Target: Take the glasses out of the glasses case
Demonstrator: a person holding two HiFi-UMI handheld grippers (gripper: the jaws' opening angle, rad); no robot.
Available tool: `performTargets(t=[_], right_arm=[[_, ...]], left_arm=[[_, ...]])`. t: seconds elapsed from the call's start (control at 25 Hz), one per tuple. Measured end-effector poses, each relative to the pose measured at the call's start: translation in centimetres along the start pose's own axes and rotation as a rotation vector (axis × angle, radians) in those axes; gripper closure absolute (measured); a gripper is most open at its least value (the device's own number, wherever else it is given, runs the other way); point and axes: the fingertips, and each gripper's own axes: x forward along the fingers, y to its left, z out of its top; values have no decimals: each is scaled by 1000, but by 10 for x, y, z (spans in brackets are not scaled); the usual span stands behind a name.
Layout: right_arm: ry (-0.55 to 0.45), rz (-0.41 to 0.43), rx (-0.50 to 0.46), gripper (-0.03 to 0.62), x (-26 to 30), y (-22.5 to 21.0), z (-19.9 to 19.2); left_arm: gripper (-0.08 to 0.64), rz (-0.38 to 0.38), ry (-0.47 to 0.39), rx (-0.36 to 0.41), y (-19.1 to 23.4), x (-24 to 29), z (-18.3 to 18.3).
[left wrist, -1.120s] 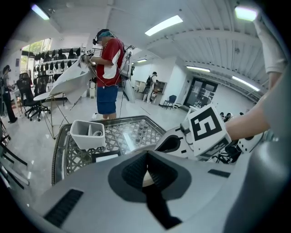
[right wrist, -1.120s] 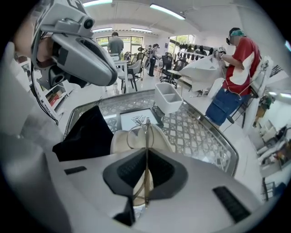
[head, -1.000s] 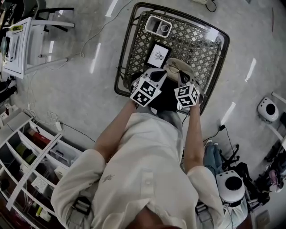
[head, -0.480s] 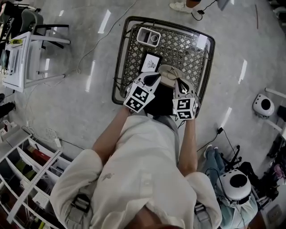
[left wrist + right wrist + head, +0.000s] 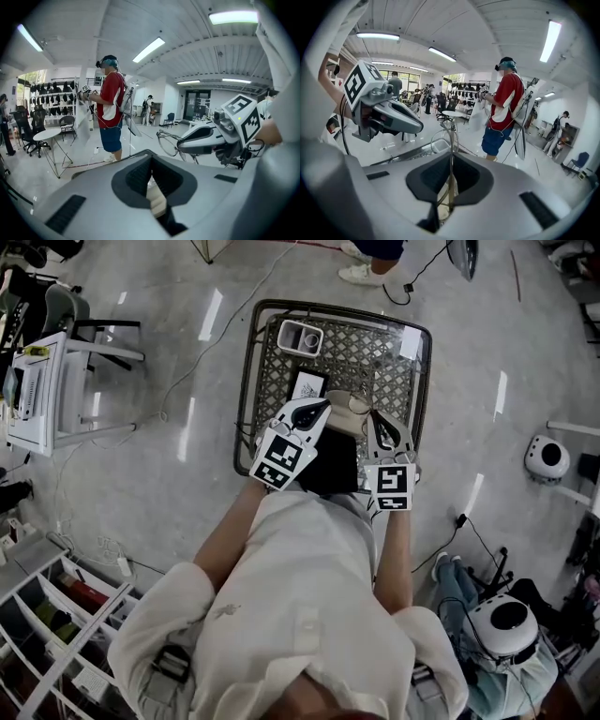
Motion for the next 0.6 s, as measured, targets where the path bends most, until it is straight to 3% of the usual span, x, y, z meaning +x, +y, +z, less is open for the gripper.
performTargets(t=[0.6], right_arm=[[-205, -69, 65, 573, -58, -4, 80]], left_arm=[[546, 22, -165, 91, -7, -49, 75]])
